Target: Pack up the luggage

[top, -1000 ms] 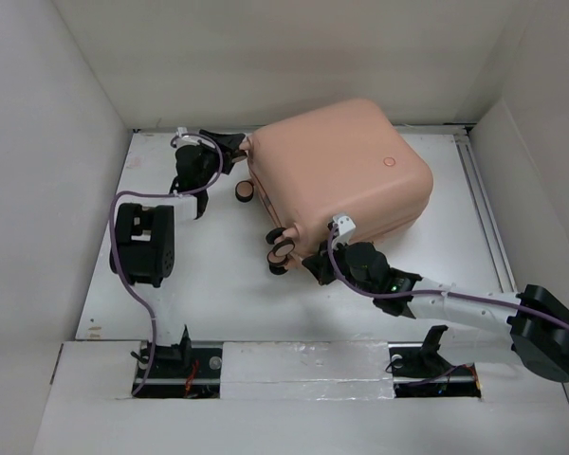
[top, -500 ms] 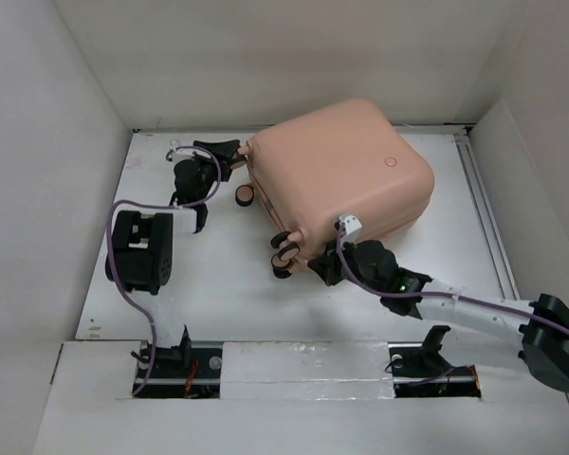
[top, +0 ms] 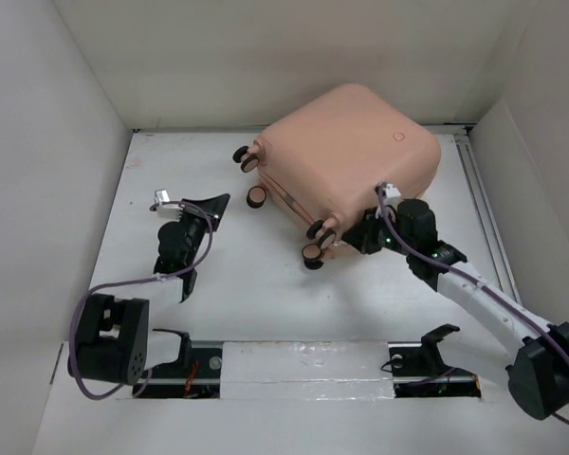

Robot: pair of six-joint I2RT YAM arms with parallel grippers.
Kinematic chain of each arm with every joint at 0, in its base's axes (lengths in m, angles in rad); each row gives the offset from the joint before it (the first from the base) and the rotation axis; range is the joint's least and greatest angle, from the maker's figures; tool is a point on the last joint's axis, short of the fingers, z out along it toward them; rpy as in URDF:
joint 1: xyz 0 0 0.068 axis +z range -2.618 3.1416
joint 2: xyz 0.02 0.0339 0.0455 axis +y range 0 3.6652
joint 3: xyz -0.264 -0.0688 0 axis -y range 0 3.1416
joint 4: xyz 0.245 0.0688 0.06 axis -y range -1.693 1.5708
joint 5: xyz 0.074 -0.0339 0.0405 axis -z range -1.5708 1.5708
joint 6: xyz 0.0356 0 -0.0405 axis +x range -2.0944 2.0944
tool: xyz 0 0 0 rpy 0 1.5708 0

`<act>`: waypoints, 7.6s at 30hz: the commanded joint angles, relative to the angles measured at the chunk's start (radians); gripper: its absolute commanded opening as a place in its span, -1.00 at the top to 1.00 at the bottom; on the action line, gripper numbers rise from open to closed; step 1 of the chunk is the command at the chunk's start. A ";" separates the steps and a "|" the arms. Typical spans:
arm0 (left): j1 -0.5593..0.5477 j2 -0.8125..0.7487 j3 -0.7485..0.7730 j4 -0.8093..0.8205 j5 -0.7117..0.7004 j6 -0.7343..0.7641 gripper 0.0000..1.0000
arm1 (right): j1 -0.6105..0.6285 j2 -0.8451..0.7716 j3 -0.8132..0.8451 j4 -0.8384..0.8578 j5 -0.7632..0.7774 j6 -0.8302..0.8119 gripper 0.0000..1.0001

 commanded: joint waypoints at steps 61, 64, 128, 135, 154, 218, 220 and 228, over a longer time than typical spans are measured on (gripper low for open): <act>-0.029 0.669 0.785 -0.081 0.108 -0.176 -0.45 | 0.044 -0.009 -0.298 0.520 0.270 0.102 -0.02; -0.029 0.669 0.785 -0.081 0.108 -0.176 -0.29 | 0.055 0.020 -0.307 0.596 0.258 0.141 -0.04; -0.258 -0.023 0.064 -0.016 -0.126 0.071 1.00 | 0.700 -0.131 -0.275 0.276 1.192 0.185 1.00; -0.379 -0.176 -0.002 -0.119 -0.157 0.103 1.00 | 0.849 0.259 -0.093 0.479 1.396 0.002 1.00; -0.686 -0.146 0.055 -0.090 -0.211 0.153 1.00 | 0.326 -0.204 -0.161 0.392 0.591 0.016 1.00; -0.586 -0.198 0.027 -0.232 -0.215 0.221 1.00 | 0.076 -0.055 -0.367 0.665 0.508 0.023 1.00; -0.599 -0.163 0.039 -0.203 -0.215 0.230 1.00 | 0.140 -0.045 -0.367 0.665 0.534 0.023 1.00; -0.599 -0.052 0.119 -0.110 -0.119 0.199 1.00 | 0.484 0.104 -0.310 0.611 0.700 0.065 1.00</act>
